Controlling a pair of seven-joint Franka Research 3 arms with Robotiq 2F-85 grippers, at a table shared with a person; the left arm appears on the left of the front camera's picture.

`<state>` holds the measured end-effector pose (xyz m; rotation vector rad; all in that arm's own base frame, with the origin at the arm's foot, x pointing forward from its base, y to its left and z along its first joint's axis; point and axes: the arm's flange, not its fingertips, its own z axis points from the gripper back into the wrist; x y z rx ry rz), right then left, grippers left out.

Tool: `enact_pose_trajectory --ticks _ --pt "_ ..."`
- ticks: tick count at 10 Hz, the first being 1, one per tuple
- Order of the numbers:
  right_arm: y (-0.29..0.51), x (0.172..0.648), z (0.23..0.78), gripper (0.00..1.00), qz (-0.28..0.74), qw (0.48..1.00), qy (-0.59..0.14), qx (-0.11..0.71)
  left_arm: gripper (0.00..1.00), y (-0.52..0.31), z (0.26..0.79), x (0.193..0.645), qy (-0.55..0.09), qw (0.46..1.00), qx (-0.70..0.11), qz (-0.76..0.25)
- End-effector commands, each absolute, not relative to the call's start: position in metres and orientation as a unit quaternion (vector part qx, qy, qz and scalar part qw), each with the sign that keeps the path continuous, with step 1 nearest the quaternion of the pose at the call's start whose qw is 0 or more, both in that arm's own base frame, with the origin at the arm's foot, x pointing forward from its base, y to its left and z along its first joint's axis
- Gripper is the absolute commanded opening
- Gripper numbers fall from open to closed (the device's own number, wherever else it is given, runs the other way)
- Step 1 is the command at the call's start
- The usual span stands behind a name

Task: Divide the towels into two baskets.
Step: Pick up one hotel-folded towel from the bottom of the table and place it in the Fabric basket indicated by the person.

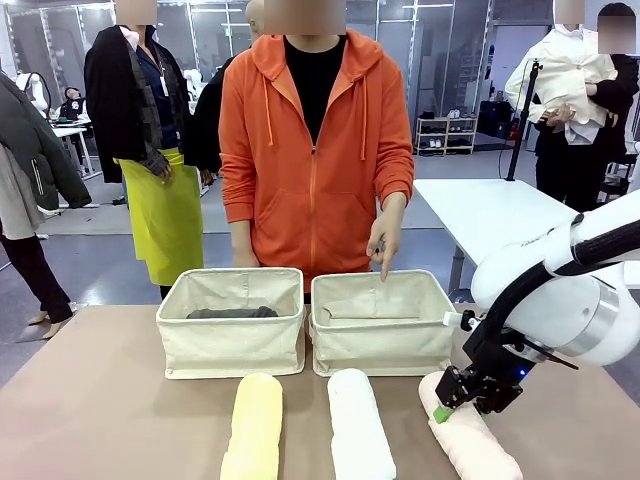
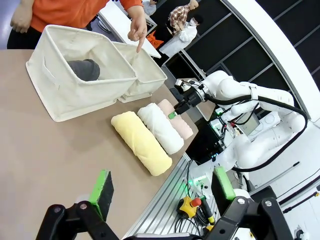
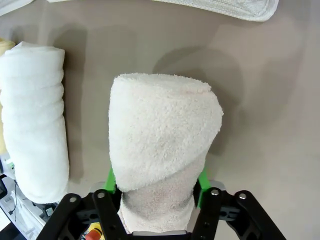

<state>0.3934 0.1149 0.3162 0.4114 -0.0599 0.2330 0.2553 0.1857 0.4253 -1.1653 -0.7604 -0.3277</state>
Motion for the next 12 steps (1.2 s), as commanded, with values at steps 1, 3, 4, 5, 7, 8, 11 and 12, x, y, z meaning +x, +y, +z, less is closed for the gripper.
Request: enact_pose_trajectory --ticks 1,3,4,5,7,8,11,12 --pt "0.11 0.337 0.307 0.4 0.106 0.976 -0.028 0.188 1.0 0.188 0.429 0.255 -0.359 0.746 -0.54 -0.151" --pt "0.111 0.336 0.316 0.34 0.12 0.975 -0.022 0.185 1.0 0.188 0.429 0.255 -0.359 0.746 -0.54 -0.151" --pt "0.113 0.336 0.334 0.34 0.144 0.974 -0.022 0.175 1.0 0.188 0.429 0.255 -0.359 0.746 -0.54 -0.151" --pt "0.118 0.337 0.358 0.34 0.184 0.969 -0.025 0.162 1.0 0.188 0.429 0.255 -0.359 0.746 -0.54 -0.151" --pt "0.142 0.341 0.408 0.34 0.27 0.951 -0.051 0.145 1.0 0.188 0.429 0.255 -0.359 0.746 -0.54 -0.151" --pt "0.151 0.341 0.425 0.34 0.324 0.936 -0.053 0.13 1.0 0.188 0.429 0.255 -0.359 0.746 -0.54 -0.151" --pt "0.165 0.338 0.453 0.34 0.403 0.906 -0.071 0.112 1.0 0.188 0.429 0.255 -0.359 0.746 -0.54 -0.151" --pt "0.164 0.334 0.441 0.34 0.36 0.925 -0.047 0.114 1.0 0.188 0.429 0.255 -0.359 0.746 -0.54 -0.151"
